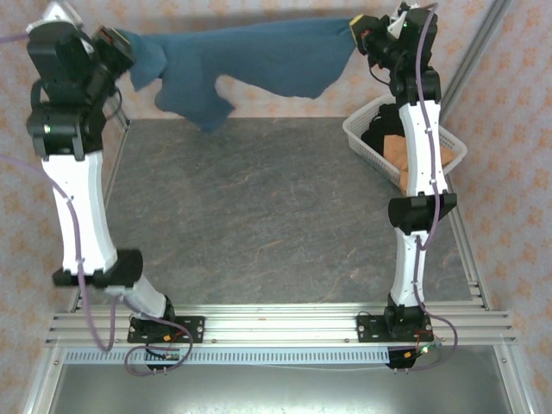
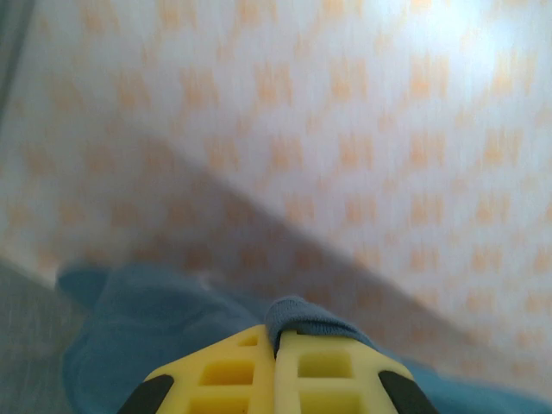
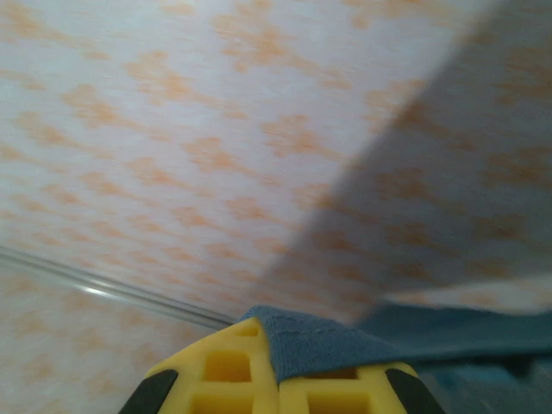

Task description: Fold and stack the t-shirts

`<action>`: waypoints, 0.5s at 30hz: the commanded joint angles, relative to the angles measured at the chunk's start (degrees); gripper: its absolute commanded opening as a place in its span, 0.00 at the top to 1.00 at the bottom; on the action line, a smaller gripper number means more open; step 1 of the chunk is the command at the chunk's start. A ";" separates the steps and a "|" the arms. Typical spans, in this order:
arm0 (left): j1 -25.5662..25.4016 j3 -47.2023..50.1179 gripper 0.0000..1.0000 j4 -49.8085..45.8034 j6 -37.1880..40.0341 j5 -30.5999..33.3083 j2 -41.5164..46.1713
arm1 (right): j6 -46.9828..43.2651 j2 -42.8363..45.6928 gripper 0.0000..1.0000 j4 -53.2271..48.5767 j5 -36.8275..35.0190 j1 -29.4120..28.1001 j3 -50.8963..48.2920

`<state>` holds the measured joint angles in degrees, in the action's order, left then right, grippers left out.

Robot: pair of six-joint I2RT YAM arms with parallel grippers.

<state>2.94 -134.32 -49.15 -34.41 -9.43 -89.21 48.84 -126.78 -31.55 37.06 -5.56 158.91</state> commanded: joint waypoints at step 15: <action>-6.90 61.63 0.53 -8.09 -5.96 -3.91 9.96 | -11.21 23.16 0.67 -13.16 -15.95 -3.31 -78.79</action>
<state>-3.77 -68.84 -55.99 -40.47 -14.35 -81.76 39.66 -106.52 -44.99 26.57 -8.97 80.71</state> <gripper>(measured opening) 0.429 0.238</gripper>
